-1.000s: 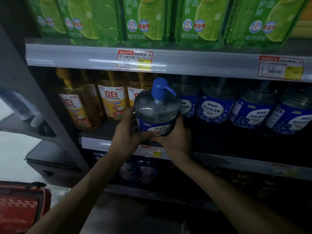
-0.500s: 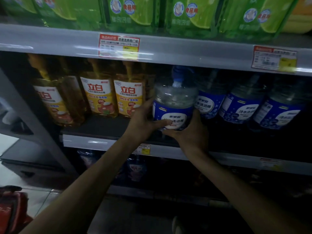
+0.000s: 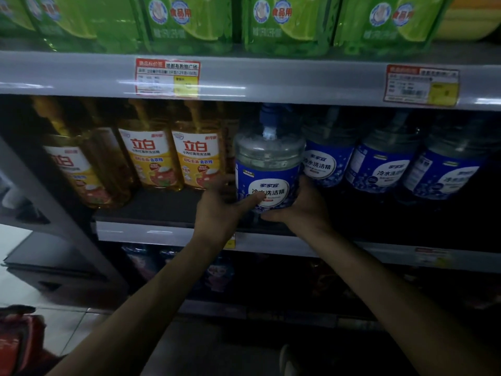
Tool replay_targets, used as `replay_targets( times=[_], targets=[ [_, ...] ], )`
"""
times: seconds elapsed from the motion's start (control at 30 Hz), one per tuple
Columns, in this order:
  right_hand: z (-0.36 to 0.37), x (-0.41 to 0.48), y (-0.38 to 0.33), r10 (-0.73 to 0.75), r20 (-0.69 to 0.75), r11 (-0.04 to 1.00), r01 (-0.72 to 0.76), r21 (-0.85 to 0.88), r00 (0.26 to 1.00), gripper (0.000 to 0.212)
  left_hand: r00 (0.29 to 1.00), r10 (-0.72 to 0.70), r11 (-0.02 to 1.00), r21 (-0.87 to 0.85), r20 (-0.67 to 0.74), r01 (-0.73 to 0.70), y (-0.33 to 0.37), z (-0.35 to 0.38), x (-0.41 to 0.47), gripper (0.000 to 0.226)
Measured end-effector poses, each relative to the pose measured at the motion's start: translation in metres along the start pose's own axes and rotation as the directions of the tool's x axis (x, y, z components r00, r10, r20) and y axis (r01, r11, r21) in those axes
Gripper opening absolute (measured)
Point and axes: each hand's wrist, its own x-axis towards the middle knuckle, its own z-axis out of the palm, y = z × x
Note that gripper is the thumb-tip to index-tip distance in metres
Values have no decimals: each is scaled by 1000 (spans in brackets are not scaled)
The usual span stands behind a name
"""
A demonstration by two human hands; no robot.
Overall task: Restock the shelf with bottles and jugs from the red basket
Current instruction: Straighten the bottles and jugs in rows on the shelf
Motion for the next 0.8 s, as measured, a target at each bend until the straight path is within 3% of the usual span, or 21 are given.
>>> replay_targets(
  times=[0.1,0.3,0.6,0.8],
  targets=[
    [-7,4,4,27,42,999,-28,21,999,87,1000,-11,999,-42,0,11,0,3,-1,53],
    [-5,-1,8,1,-42,1000,-1,0,999,100,995,56,996,-79,80,-50,7,5,-6,45],
    [-5,-5,8,-45,-54,999,45,-9,998,91,996,86,989,-120,-17,-87,5,14,-19,46],
    [0,-7,8,-56,-77,998,55,-18,995,92,997,78,992,-101,12,-76,8,11,-20,46]
  ],
)
